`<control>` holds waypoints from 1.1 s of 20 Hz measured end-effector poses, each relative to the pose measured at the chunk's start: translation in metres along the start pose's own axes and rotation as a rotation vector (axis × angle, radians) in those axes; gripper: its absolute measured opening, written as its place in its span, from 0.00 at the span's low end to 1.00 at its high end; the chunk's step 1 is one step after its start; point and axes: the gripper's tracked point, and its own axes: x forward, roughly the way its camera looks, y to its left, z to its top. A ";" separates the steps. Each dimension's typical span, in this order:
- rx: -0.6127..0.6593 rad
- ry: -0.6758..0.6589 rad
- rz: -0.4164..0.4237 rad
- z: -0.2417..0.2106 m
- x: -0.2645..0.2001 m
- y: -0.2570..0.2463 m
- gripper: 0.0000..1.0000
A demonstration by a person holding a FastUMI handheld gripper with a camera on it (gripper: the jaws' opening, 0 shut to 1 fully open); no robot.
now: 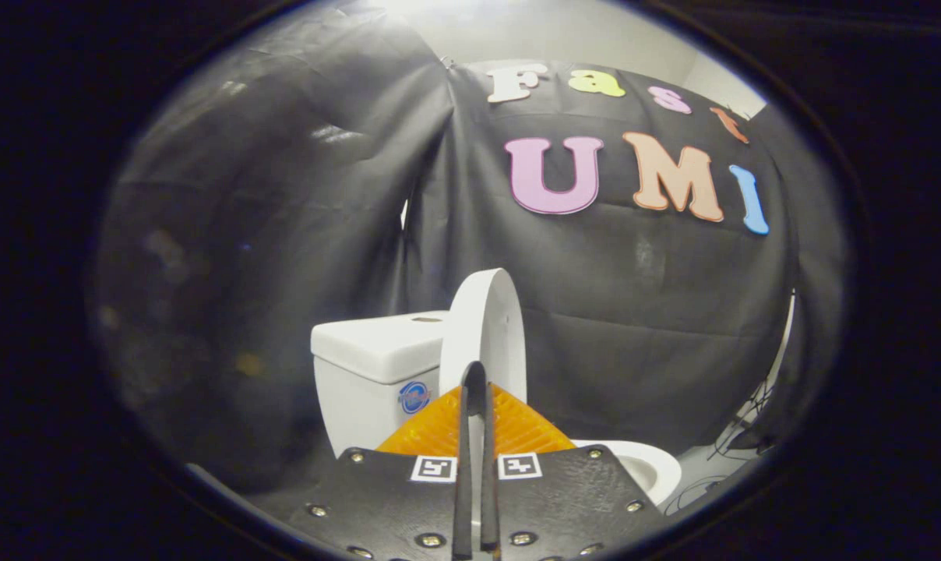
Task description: Open the toilet lid.
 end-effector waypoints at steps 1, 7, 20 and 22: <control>0.004 0.010 -0.004 0.001 -0.002 -0.002 0.05; 0.039 0.029 -0.047 0.008 -0.023 -0.032 0.05; 0.060 0.079 -0.200 -0.026 -0.080 -0.141 0.34; 0.066 0.107 -0.197 -0.036 -0.088 -0.155 0.39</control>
